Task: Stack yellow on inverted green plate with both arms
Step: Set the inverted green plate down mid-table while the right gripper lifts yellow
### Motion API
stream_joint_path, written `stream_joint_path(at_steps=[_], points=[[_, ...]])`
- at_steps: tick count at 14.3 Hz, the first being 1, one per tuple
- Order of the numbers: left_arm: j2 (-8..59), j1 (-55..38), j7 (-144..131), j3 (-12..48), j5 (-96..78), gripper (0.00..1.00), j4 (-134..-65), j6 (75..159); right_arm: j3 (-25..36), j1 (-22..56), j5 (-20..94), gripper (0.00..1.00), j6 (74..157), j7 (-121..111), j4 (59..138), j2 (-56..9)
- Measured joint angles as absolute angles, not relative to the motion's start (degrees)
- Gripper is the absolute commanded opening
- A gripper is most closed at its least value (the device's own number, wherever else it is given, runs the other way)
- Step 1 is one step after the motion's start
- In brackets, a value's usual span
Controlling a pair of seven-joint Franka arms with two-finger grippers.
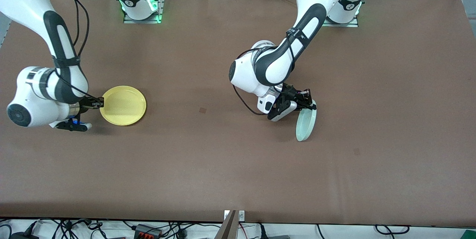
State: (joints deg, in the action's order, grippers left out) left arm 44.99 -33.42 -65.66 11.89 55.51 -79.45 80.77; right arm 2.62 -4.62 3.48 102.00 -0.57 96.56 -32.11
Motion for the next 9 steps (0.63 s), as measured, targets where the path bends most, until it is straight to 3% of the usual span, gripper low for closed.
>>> stream_joint_path(at_steps=[1,2,3,4,9], points=[[44.9,-33.5,-66.0,11.9,55.1,0.07,-79.4,81.1,2.7,-4.8,5.5,0.0,101.2,-0.6,96.1,-31.8],[44.9,-33.6,-66.1,11.9,55.0,0.23,-79.2,81.3,2.7,-4.9,7.1,0.0,100.6,-0.6,95.7,-31.7],[44.8,-33.6,-66.1,11.9,54.8,0.84,-79.1,81.8,2.7,-4.9,8.3,0.0,100.3,-0.5,95.5,-31.7],[44.8,-33.7,-66.1,12.0,54.5,1.0,-79.0,82.0,2.7,-4.9,9.2,0.0,100.1,-0.5,95.4,-31.7],[43.2,-33.2,-66.1,11.9,46.7,1.0,-77.3,91.2,2.7,-4.9,10.1,0.0,99.4,-0.5,94.3,-31.7]])
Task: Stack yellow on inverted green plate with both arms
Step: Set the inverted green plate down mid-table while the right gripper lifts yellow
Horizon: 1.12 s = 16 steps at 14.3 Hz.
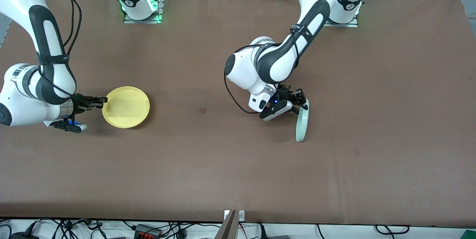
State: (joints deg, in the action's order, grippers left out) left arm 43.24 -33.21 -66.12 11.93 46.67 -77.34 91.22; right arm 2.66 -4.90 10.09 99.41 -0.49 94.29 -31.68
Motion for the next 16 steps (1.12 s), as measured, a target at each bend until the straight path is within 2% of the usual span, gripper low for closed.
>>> stream_joint_path(at_steps=[7,13,16], points=[[41.3,-32.0,-67.0,12.0,27.1,1.0,-76.8,111.2,2.7,-5.0,10.1,0.0,99.2,-0.5,94.0,-31.7],[36.0,-27.5,-60.7,11.9,21.3,1.0,-76.5,111.5,2.1,-4.4,10.8,0.0,96.0,-0.6,90.6,-31.7],[33.9,-21.0,-47.4,11.9,21.2,1.0,-76.6,105.5,1.8,-1.9,16.4,0.0,95.5,0.1,89.9,-32.0]])
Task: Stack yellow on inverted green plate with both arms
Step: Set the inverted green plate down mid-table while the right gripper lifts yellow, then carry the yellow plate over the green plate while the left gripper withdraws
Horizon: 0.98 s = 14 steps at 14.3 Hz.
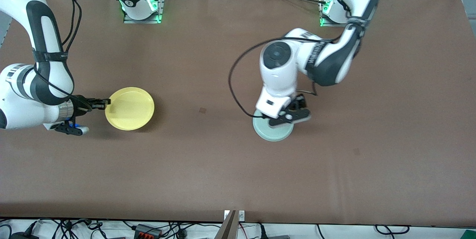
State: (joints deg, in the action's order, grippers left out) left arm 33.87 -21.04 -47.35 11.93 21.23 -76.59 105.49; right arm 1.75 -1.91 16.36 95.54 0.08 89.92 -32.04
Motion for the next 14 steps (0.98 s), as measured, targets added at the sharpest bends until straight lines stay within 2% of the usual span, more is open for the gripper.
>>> stream_joint_path(at_steps=[2,8,14], points=[[32.6,-17.1,-37.5,11.9,21.2,1.0,-76.7,101.7,1.6,1.4,19.0,0.0,95.6,4.1,89.2,-32.9],[26.6,-5.1,-14.9,12.0,12.1,1.0,-78.9,98.9,1.3,16.4,27.0,0.0,97.4,25.5,80.1,-39.1],[17.2,-0.2,-8.3,12.1,8.8,1.0,-80.1,90.8,1.3,26.7,37.0,0.0,110.0,34.0,75.9,-43.2]])
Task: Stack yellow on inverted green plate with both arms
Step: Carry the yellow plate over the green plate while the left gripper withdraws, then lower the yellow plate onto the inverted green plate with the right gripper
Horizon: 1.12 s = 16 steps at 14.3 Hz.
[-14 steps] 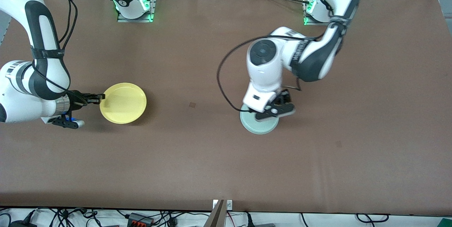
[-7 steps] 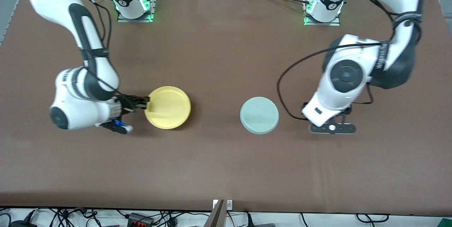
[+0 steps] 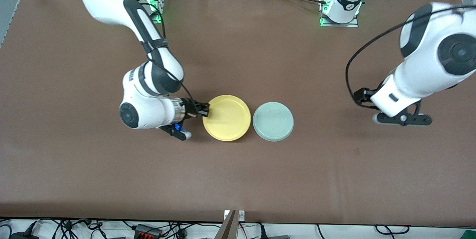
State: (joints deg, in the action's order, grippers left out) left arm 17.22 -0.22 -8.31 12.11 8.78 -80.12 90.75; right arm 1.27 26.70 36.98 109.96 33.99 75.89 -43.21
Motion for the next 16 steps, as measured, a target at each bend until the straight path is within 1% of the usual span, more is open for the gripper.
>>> stream_joint_path(at_steps=[2,6,8,10,11,14,16], points=[[15.7,1.0,-5.9,12.1,7.7,1.0,-80.8,90.5,1.2,29.6,38.0,0.0,115.3,34.1,75.8,-44.7],[15.8,4.1,-2.9,11.4,-0.2,1.0,-81.8,90.5,1.2,36.0,38.1,0.0,124.1,37.9,75.7,-47.9],[14.7,2.4,0.0,7.7,-1.5,1.0,-82.1,89.8,1.3,38.0,38.1,0.0,127.0,39.7,75.7,-49.3],[11.6,-0.8,5.2,3.1,-1.8,1.0,-84.4,90.0,1.2,39.0,38.4,0.0,129.1,41.7,75.5,-50.6],[9.3,-1.7,7.1,2.1,-1.8,1.0,-86.5,90.7,1.1,39.2,39.4,0.0,129.5,42.5,75.0,-51.2],[1.6,-1.6,6.8,1.0,-1.8,1.0,-94.0,96.6,0.6,39.4,42.5,0.0,129.7,44.3,71.7,-53.0],[-1.1,-0.9,6.4,0.4,-1.5,1.0,-97.2,99.0,0.4,39.5,42.7,0.0,129.7,45.4,70.3,-53.5]])
